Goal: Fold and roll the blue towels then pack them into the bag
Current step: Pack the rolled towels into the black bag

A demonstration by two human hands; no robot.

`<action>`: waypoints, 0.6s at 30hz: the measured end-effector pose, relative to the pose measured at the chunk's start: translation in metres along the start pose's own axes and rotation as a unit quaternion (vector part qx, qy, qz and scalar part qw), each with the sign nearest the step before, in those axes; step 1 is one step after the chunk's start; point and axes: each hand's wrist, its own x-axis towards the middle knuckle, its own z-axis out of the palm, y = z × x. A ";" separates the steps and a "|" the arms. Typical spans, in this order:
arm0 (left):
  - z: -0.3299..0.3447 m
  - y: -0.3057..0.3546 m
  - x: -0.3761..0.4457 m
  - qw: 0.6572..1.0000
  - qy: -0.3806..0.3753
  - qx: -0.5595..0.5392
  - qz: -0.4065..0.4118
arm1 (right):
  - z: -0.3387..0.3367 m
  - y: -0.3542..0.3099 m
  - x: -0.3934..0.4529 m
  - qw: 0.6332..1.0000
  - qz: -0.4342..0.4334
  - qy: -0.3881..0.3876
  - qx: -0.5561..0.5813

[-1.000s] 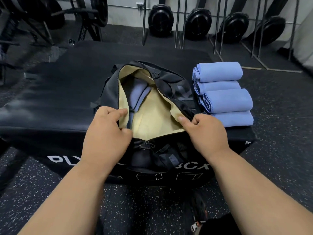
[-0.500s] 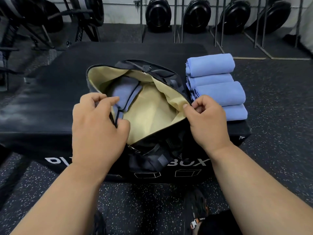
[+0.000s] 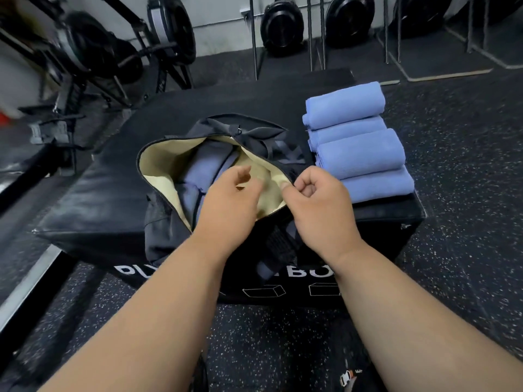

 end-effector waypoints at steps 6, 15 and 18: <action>0.019 0.022 0.050 0.961 -0.039 -0.232 -0.146 | -0.009 0.000 0.007 0.999 -0.006 -0.043 -0.018; 0.039 0.087 0.060 0.988 -0.038 -0.151 -0.019 | -0.030 0.004 0.012 0.995 0.026 -0.079 0.054; 0.043 0.097 0.062 0.987 -0.041 -0.148 -0.037 | -0.045 0.008 0.020 0.995 0.047 -0.039 0.078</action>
